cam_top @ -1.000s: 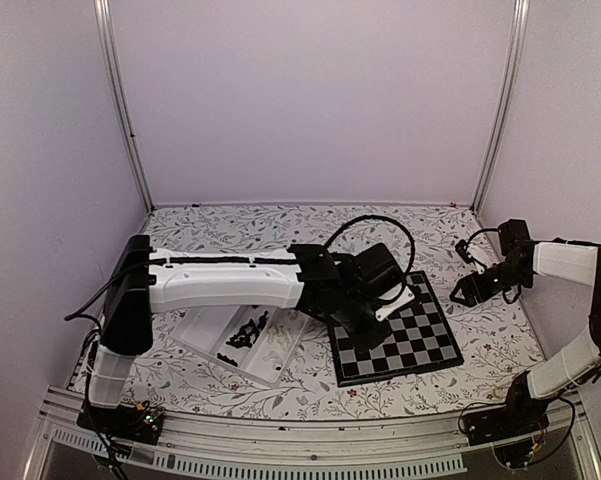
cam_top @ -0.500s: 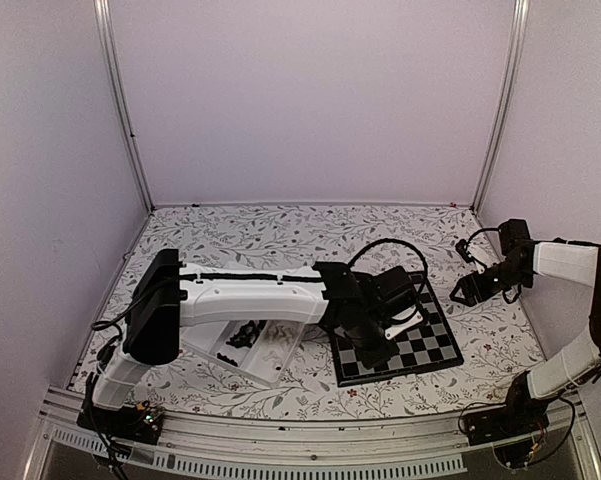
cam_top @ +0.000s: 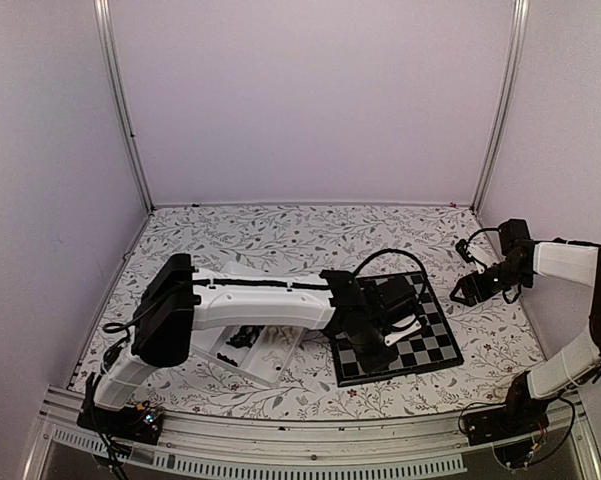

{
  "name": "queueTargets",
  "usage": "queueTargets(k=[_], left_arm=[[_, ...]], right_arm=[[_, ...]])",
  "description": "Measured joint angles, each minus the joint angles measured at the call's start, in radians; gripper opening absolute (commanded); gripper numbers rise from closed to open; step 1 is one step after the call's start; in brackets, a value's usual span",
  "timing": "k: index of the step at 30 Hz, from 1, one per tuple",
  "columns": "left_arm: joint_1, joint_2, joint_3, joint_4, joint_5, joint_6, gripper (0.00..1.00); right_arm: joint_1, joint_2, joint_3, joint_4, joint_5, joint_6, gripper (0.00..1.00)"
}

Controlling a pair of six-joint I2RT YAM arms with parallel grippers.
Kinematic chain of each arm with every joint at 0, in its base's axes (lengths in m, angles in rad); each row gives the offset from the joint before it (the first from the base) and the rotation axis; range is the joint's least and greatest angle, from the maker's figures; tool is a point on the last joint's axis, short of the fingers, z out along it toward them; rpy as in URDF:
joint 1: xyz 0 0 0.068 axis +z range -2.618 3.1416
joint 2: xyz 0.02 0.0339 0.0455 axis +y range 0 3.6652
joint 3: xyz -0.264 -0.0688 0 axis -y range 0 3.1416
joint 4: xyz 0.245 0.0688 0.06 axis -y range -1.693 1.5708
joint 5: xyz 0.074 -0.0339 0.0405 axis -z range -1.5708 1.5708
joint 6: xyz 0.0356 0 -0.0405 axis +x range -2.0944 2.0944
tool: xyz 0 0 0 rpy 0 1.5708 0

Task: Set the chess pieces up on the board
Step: Place the chess piece on the chessboard, then pick up the chess piece from the storage box.

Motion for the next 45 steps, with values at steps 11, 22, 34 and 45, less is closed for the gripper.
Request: queueTargets(k=[11, 22, 34, 45], left_arm=[[0.0, 0.002, 0.0, 0.004, 0.0, -0.01, 0.5], [0.044, -0.278, -0.174, 0.033, -0.11, -0.025, 0.37], [0.358, -0.424, -0.47, 0.075, -0.152, -0.098, 0.34], [0.36, -0.293, -0.472, 0.071, -0.134, -0.131, 0.33]], right_arm=[[0.0, 0.0, 0.0, 0.0, -0.002, 0.0, 0.72], [0.0, 0.0, 0.0, -0.001, -0.007, 0.0, 0.71], [-0.001, 0.001, 0.0, 0.0, -0.008, 0.0, 0.71], [-0.001, 0.0, 0.0, -0.001, -0.042, -0.005, 0.71]])
